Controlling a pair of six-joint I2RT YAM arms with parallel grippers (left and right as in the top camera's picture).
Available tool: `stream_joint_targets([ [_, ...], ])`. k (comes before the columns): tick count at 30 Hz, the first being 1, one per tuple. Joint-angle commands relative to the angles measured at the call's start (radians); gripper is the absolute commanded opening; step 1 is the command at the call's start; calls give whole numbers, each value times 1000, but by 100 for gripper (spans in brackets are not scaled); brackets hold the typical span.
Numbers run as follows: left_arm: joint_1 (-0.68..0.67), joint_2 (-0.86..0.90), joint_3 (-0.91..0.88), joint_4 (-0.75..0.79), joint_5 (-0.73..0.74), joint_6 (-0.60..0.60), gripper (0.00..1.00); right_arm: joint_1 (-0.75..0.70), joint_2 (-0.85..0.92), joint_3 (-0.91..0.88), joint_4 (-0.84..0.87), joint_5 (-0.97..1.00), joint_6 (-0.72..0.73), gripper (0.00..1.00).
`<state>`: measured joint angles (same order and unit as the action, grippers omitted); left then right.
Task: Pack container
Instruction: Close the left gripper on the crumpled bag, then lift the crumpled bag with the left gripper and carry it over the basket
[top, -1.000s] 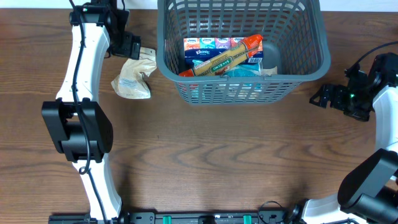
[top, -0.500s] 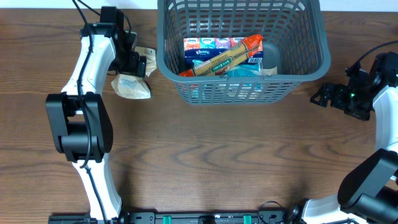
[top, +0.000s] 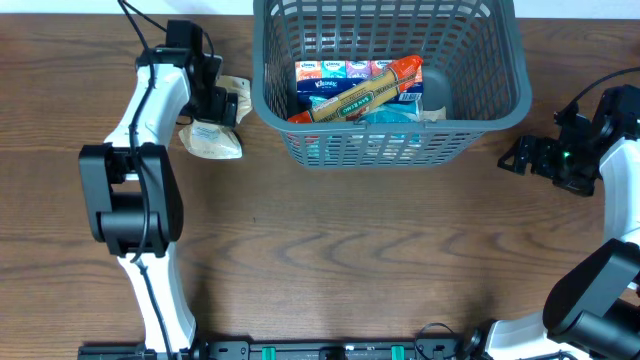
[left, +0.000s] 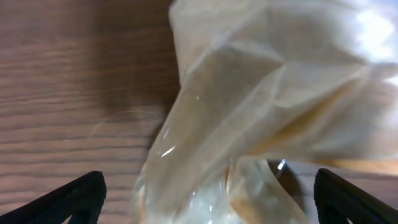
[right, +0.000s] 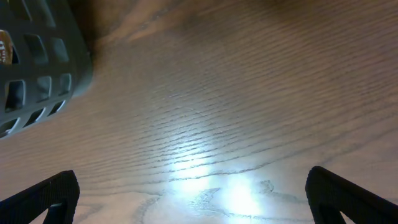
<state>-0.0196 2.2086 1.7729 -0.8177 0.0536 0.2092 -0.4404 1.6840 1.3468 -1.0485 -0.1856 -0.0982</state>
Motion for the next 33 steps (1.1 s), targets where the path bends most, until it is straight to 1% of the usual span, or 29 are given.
stream_joint_targets([
  [1, 8, 57, -6, 1, 11, -5, 99, 9, -5, 0, -3, 3, -15, 99],
  [6, 8, 78, -6, 15, 10, -5, 99, 9, -5, 0, -8, 2, -15, 99],
  [7, 8, 82, -6, 16, 11, -5, 97, 9, -5, 0, -9, 2, -15, 99],
  [8, 8, 84, -6, 15, 10, -5, 89, 9, -5, 0, -10, 3, -15, 99],
  [9, 8, 85, -6, 14, 10, -5, 75, 9, -5, 0, -11, 3, -15, 99],
  [10, 8, 85, -6, 12, 10, -5, 54, 9, -5, 0, -14, 3, -15, 99],
  [11, 8, 85, -6, 9, 10, -5, 39, 9, -5, 0, -16, 3, -15, 99],
  [12, 8, 85, -6, 7, 10, -5, 32, 9, -5, 0, -18, 3, -15, 99],
  [13, 8, 85, -6, 5, 10, -5, 30, 9, -5, 0, -18, 3, -15, 99],
  [16, 8, 85, -6, -15, 10, -5, 30, 9, -5, 0, -19, 3, -15, 99],
  [17, 8, 85, -6, -23, 10, -5, 27, 9, -5, 0, -19, 3, -15, 99],
  [20, 8, 84, -6, -49, 10, -5, 25, 9, -5, 0, -18, 3, -15, 99],
  [22, 8, 77, -6, -56, 11, -5, 20, 9, -5, 0, -18, 3, -15, 99],
  [24, 8, 61, -6, -61, 11, -6, 6, 9, -5, 0, -18, 3, -15, 99],
  [28, 8, 5, -6, -63, 10, -5, 6, 9, -5, 0, -18, 3, -15, 99],
  [33, 8, -107, -6, -51, 6, -4, 6, 9, -5, 0, -18, 3, -15, 99],
])
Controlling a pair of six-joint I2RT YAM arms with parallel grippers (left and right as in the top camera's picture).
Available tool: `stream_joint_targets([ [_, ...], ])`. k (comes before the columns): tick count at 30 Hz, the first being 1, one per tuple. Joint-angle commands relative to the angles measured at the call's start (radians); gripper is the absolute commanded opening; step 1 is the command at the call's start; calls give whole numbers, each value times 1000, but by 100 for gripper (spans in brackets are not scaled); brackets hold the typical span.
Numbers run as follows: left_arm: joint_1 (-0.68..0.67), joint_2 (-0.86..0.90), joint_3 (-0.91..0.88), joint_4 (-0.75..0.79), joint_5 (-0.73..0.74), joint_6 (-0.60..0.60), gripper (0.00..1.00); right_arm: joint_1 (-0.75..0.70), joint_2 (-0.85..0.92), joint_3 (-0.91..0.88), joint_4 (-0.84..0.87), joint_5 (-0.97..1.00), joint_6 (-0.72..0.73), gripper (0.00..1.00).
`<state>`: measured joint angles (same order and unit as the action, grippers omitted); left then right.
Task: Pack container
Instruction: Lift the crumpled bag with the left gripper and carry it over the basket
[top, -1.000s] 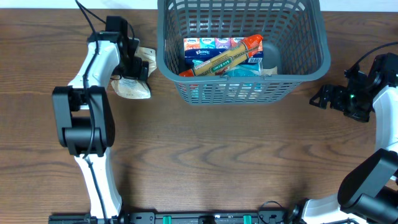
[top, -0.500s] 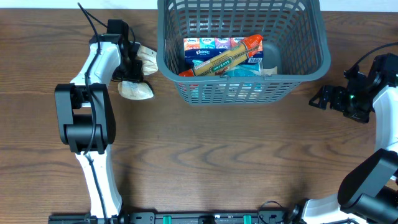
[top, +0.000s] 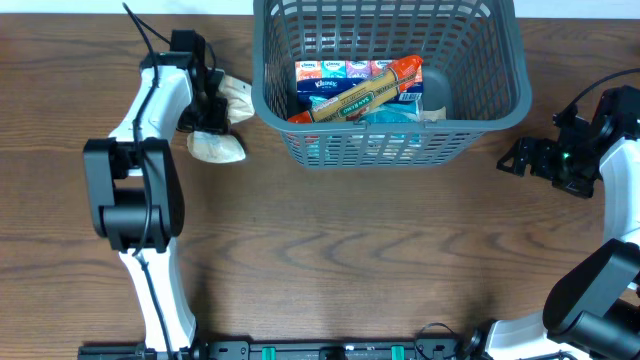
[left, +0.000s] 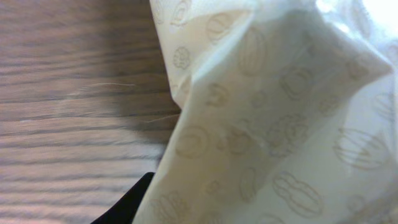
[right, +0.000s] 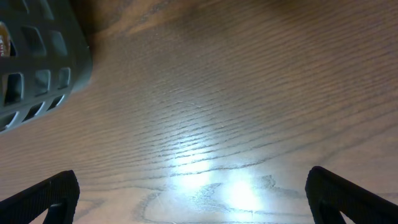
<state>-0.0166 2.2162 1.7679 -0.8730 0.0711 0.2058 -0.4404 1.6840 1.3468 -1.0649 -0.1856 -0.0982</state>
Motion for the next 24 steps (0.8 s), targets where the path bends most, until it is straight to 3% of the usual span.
stream_joint_targets([
  [1, 5, -143, -2, 9, -12, 2, 6, 9, -5, 0, -1, 3, -15, 99],
  [14, 5, -549, -2, 145, -34, 2, 6, 9, -5, 0, -2, 3, -15, 99],
  [24, -42, -683, 4, 279, -5, 3, 6, 9, -5, 0, -2, 2, -15, 99],
])
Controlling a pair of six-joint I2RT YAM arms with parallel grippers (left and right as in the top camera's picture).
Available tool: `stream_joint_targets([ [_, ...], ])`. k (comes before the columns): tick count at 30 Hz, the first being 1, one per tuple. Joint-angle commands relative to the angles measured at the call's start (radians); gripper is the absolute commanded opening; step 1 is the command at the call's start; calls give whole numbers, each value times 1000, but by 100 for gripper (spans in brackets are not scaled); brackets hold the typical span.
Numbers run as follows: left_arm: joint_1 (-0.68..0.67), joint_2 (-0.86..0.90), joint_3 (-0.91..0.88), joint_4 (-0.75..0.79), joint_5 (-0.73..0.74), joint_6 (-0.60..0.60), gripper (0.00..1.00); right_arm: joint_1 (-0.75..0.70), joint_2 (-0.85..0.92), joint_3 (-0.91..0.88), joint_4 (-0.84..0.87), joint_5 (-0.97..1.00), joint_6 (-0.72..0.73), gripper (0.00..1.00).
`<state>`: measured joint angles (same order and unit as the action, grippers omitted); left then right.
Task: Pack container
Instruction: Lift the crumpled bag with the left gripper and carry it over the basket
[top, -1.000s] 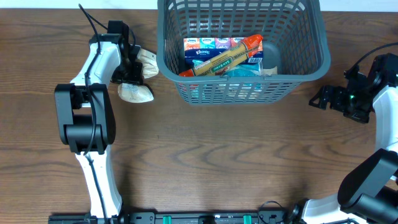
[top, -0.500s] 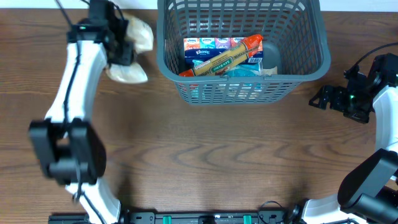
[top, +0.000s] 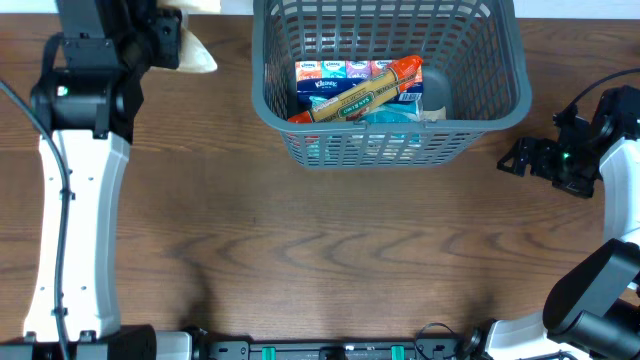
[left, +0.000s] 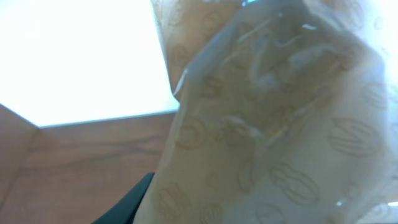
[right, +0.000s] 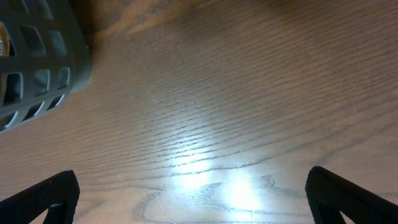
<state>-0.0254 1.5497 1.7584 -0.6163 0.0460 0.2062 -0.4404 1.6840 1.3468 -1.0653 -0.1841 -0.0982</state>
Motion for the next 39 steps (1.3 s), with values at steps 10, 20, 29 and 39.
stream_joint_targets([
  [10, -315, -5, 93, 88, 63, 307, 6, 9, -5, 0, -2, 0, -15, 99],
  [20, -498, 47, 93, 126, 93, 715, 6, 9, -5, 0, -1, 1, -15, 99],
  [29, -486, 226, 93, 251, 93, 724, 6, 9, -5, 0, -5, 0, -15, 99],
  [39, -463, 386, 93, 331, 93, 717, 6, 9, -5, 0, -8, 0, -15, 99],
])
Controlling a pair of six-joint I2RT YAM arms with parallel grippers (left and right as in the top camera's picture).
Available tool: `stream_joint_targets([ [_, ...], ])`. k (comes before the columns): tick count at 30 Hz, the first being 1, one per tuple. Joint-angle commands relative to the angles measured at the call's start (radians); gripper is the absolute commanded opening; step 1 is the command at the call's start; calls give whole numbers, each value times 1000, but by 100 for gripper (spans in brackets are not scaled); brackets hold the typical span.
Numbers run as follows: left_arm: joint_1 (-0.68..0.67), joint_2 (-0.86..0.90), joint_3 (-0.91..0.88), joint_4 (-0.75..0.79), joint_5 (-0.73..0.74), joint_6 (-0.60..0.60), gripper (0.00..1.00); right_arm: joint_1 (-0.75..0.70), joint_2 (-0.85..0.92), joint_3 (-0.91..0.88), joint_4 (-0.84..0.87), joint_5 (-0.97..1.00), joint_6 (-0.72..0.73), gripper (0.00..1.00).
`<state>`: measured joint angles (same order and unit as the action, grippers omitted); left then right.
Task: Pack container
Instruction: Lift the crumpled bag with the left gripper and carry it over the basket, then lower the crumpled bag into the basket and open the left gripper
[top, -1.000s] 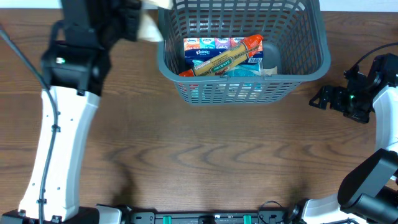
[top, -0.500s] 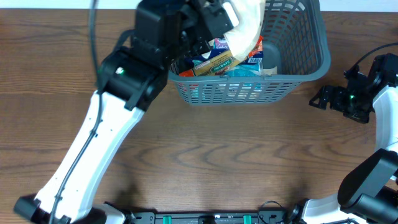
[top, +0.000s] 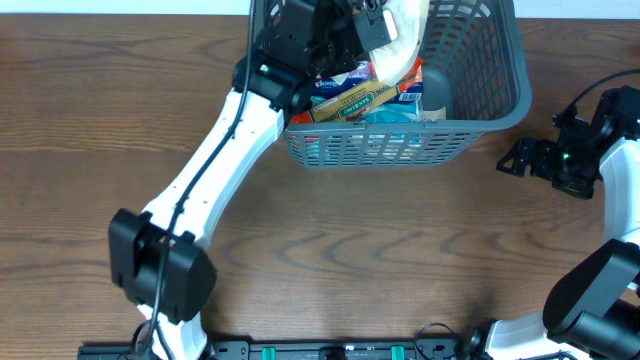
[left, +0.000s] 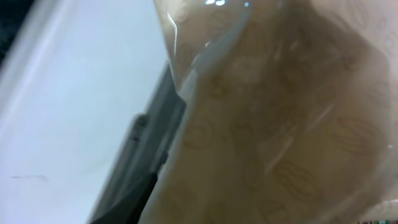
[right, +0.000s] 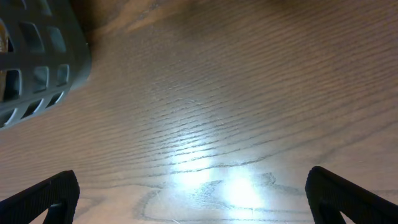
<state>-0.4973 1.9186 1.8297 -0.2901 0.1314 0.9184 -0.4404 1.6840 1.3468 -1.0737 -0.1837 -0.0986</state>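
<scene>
The grey mesh basket (top: 515, 95) stands at the back middle of the table. My left gripper (top: 372, 28) is over its back half, shut on a cream printed plastic bag (top: 402, 38) that hangs above the contents. In the left wrist view the bag (left: 280, 124) fills most of the picture, with the basket's wall (left: 149, 134) behind it. Inside lie tissue packs (top: 340, 70), a long orange-ended packet (top: 355, 98) and a dark round item (top: 437, 92). My right gripper (top: 512, 158) is open and holds nothing, low over the table to the right of the basket.
The brown wooden table (top: 330, 250) spreads in front of the basket. A corner of the basket (right: 37, 56) shows at the upper left of the right wrist view, above bare wood (right: 205, 137). A white surface (left: 56, 93) lies beyond the basket.
My left arm has swung from the table's far left corner to over the basket, with the cream bag still in its gripper. The right arm has not moved.
The cream bag lay on the table left of the basket with my left gripper open around it. Then the gripper was shut on it there. Then the bag was up at the far left corner, and now it hangs over the basket.
</scene>
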Motion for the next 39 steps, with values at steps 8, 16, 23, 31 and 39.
stream_joint_targets([
  [8, 10, 39, 22, -24, 8, 5, 6, 9, -5, 0, 0, 0, -14, 99],
  [16, 10, 40, 22, -188, 19, 5, 5, 9, -5, 0, 3, 0, -14, 99],
  [23, 10, 40, 22, -233, 18, 5, 6, 9, -5, 0, 3, 0, -14, 99],
  [31, 10, 40, 22, -233, 18, 5, 76, 9, -5, 0, -1, 0, -14, 99],
  [39, 10, 40, 22, -233, 18, 4, 99, 9, -5, 0, 0, 0, -14, 99],
])
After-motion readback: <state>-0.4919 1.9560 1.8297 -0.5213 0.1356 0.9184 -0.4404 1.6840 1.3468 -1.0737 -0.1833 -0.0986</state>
